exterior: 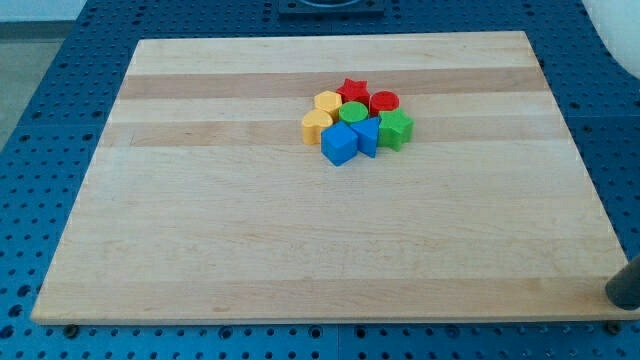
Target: Move green star along with blue cube and blue triangle towards center left
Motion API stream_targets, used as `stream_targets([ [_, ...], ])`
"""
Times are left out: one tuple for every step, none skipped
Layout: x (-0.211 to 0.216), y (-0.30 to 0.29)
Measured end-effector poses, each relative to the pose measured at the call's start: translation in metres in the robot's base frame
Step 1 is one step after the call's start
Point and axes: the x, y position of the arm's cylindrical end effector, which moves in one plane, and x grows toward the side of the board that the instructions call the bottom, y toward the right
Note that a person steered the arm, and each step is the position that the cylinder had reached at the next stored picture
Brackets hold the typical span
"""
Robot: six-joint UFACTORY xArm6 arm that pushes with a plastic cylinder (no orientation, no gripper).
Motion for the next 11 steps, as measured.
stream_targets([
  [0.000, 0.000],
  [-0.035, 0.000],
  [-0.095, -0.001],
  [-0.150, -0.035],
  [-0.177, -0.056],
  [-0.222, -0.093],
  [-0.239, -0.118],
  [-0.236, -0.140],
  [-0.236, -0.175],
  [-0.235, -0.201],
  [-0.221, -0.219],
])
